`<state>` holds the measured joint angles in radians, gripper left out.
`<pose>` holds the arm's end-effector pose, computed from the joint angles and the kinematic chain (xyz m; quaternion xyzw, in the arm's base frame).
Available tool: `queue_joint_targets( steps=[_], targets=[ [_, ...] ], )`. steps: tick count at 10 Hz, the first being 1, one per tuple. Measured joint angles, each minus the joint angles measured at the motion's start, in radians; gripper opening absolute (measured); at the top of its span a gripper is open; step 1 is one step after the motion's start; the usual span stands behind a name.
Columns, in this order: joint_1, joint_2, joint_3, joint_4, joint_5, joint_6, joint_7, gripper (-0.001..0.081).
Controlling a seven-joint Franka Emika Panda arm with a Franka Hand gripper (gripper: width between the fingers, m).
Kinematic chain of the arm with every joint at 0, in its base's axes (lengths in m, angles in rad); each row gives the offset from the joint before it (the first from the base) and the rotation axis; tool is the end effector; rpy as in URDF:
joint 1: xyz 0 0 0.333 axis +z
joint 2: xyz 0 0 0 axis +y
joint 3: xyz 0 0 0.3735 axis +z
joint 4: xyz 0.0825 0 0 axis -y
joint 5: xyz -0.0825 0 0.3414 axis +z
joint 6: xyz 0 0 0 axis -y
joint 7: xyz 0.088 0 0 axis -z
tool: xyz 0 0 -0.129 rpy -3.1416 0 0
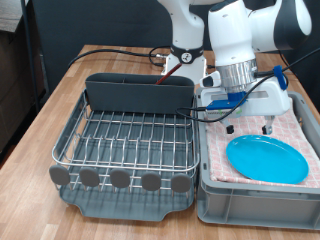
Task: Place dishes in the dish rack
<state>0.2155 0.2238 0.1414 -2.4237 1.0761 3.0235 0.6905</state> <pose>0.4850 0.1119 0.3109 -0.7466 0.6250 -0.0494 0.2224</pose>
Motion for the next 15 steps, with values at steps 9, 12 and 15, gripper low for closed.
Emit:
queue_joint_targets(
  steps=[9,12,15],
  targets=[
    [0.000,0.033,-0.021,0.037,-0.018,-0.029,0.000,0.0802],
    [0.000,0.043,-0.026,0.049,-0.023,-0.038,0.000,0.0802],
    [0.002,0.054,-0.025,0.062,-0.023,-0.039,0.000,0.0802]
  ],
)
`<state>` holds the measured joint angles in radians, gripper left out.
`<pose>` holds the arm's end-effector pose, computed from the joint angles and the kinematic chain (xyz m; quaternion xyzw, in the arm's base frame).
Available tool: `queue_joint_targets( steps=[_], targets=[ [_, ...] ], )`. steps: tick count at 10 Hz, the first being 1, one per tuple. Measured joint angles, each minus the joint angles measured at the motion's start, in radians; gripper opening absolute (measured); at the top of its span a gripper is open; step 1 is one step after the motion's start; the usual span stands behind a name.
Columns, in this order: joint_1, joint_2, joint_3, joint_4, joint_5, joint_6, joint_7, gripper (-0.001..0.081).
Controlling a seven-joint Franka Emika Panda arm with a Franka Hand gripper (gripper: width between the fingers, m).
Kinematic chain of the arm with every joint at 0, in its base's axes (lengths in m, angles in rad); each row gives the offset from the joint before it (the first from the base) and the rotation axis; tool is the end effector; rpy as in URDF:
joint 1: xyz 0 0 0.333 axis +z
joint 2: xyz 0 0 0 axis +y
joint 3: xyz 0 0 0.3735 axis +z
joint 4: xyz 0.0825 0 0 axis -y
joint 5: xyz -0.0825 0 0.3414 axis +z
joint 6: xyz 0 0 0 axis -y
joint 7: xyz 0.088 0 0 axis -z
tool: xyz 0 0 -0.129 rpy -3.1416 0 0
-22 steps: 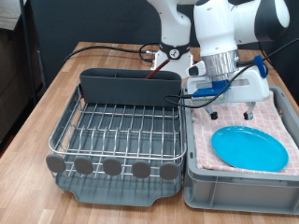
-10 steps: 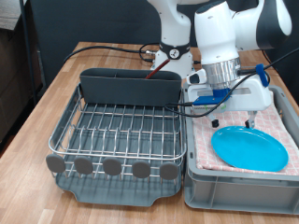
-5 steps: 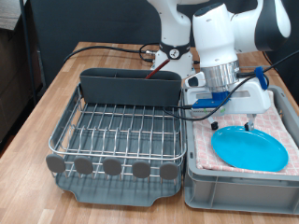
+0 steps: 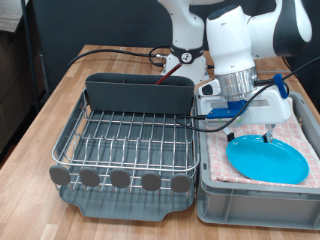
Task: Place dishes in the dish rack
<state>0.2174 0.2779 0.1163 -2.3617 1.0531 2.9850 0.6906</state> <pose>0.5061 0.1126 0.3012 -0.7492 0.6225 -0.0376 0.2232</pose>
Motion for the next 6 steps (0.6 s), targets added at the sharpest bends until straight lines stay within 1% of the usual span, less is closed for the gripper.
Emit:
queue_joint_targets(
  steps=[1,2,3,5,6],
  targets=[
    [0.002,0.002,0.000,0.001,0.000,0.000,0.000,0.0725],
    [0.003,0.003,0.000,0.001,0.000,0.000,0.000,0.0557],
    [0.004,0.004,0.000,0.001,0.000,0.000,0.000,0.0557],
    [0.007,0.004,0.000,0.001,0.000,0.000,0.000,0.0238],
    [0.008,0.004,0.000,0.002,0.000,0.000,0.000,0.0238]
  ],
)
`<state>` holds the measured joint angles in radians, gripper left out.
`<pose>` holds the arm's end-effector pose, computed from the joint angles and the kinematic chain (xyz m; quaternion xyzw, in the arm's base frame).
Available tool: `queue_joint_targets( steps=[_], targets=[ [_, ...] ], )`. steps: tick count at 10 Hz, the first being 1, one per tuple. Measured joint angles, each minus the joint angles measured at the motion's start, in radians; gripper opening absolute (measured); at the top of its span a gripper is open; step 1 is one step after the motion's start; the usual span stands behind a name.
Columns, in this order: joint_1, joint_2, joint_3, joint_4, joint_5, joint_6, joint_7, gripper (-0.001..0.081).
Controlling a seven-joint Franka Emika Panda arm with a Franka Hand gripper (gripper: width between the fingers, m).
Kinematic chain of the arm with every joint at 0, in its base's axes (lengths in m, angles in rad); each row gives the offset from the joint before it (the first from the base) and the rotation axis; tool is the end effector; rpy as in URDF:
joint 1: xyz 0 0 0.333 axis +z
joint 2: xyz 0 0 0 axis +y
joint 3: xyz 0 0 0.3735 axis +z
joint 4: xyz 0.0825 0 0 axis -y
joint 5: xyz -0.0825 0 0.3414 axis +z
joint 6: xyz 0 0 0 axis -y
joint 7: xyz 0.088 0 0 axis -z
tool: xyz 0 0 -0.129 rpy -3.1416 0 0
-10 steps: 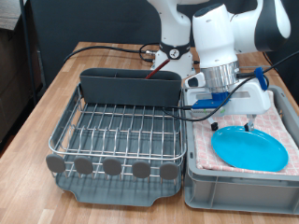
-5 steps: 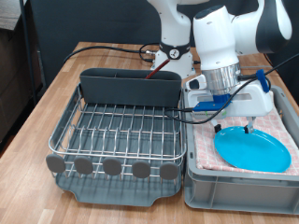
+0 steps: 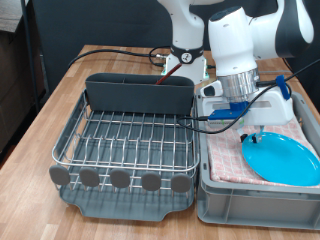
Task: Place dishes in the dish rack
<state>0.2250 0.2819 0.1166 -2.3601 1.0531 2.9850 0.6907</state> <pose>0.5056 0.1168 0.2997 -0.7517 0.6198 -0.0359 0.2225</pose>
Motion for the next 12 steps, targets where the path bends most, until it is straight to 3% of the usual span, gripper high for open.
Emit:
queue_joint_targets(
  steps=[1,2,6,12],
  targets=[
    [0.000,0.000,0.000,0.001,0.000,0.000,0.000,0.0079],
    [0.000,0.000,0.000,0.002,0.000,0.000,0.000,0.0045],
    [0.002,-0.001,-0.005,0.002,-0.008,0.001,0.010,0.0045],
    [0.053,-0.034,-0.099,-0.011,-0.225,-0.022,0.188,0.0031]
  ],
)
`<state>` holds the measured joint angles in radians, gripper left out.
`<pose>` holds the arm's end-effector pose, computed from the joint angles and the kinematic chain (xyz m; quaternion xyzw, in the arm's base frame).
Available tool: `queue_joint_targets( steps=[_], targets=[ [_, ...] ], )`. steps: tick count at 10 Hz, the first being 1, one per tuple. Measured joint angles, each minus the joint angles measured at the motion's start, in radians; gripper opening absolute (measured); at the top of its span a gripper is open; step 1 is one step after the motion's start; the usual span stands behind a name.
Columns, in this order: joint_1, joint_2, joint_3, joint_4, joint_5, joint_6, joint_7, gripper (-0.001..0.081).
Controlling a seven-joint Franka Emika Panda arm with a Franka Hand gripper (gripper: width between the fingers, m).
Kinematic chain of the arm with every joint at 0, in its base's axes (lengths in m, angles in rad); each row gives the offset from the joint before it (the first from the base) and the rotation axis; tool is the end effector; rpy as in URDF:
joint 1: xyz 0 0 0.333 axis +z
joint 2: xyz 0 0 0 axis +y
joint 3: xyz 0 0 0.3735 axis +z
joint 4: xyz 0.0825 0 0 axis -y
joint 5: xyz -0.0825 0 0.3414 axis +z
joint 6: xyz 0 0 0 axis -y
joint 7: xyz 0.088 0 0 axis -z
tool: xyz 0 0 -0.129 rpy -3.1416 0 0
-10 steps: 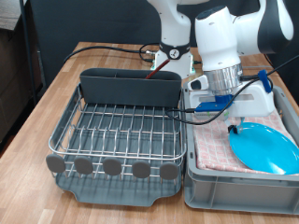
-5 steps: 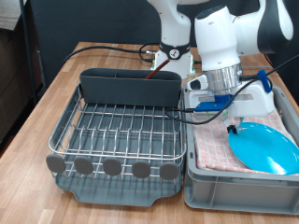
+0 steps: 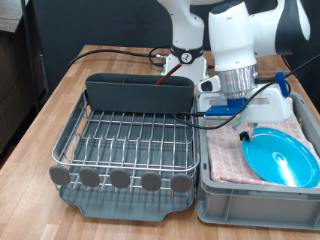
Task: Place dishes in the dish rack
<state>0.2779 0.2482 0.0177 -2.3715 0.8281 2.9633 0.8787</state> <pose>0.5129 0.1069 0.3177 -0.7548 0.6217 -0.0521 0.2028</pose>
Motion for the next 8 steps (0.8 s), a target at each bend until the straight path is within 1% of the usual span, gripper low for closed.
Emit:
queue_joint_targets(
  steps=[2,5,6,8],
  targets=[
    [0.031,-0.021,-0.059,-0.008,-0.125,-0.025,0.105,0.0031],
    [0.088,-0.082,-0.165,-0.043,-0.372,-0.070,0.313,0.0025],
    [0.099,-0.110,-0.193,-0.055,-0.460,-0.097,0.379,0.0025],
    [0.103,-0.168,-0.226,-0.076,-0.605,-0.165,0.476,0.0025]
  ],
)
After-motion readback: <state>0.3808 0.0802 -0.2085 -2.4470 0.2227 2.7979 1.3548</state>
